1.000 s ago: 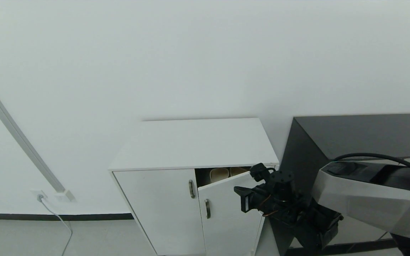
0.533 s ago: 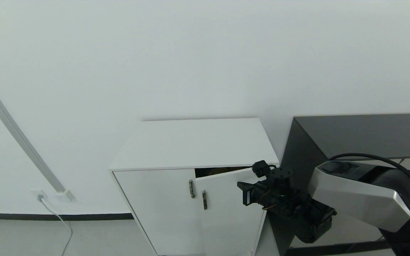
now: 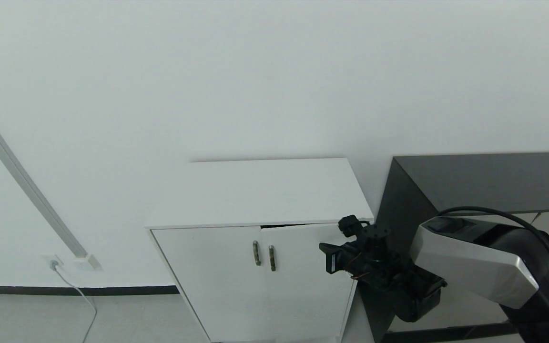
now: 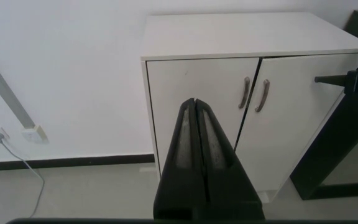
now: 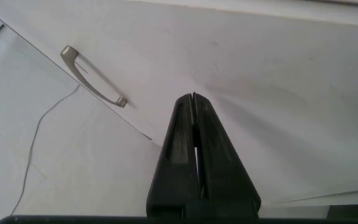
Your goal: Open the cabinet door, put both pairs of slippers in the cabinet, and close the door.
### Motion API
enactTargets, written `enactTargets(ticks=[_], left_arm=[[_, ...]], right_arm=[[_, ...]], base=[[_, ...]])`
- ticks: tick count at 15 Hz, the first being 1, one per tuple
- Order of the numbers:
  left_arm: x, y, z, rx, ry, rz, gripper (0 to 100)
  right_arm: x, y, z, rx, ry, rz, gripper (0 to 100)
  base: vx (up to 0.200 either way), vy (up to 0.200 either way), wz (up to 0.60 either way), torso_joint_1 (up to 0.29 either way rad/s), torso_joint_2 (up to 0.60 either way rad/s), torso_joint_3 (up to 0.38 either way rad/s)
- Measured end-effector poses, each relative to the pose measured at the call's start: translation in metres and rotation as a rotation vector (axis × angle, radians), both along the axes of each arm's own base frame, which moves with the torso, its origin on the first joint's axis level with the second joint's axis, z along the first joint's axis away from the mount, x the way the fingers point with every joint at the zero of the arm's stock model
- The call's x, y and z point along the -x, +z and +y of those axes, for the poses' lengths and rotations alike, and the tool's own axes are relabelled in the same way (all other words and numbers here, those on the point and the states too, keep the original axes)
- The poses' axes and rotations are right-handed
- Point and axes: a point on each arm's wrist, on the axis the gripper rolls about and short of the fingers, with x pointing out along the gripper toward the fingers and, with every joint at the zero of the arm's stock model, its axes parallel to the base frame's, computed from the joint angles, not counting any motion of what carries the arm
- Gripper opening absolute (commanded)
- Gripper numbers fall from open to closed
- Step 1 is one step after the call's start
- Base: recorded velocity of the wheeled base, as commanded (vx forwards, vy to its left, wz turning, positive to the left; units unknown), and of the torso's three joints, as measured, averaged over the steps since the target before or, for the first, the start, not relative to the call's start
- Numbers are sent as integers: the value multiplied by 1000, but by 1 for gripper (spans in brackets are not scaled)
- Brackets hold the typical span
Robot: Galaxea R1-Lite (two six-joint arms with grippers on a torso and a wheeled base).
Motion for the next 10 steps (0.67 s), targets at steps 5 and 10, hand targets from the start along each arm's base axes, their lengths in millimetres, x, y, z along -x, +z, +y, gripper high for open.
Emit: enactTargets(ticks=[5,10], left_arm=[[0,0,0,0,0,0,0],[0,0,0,0,0,0,0]], right_arm=[[-7,-1,-4,-4,-15,-6,0],[-10,-4,-5,-2,-20,-4,0]], base=[[0,0,0,0,0,0],[0,0,0,0,0,0]])
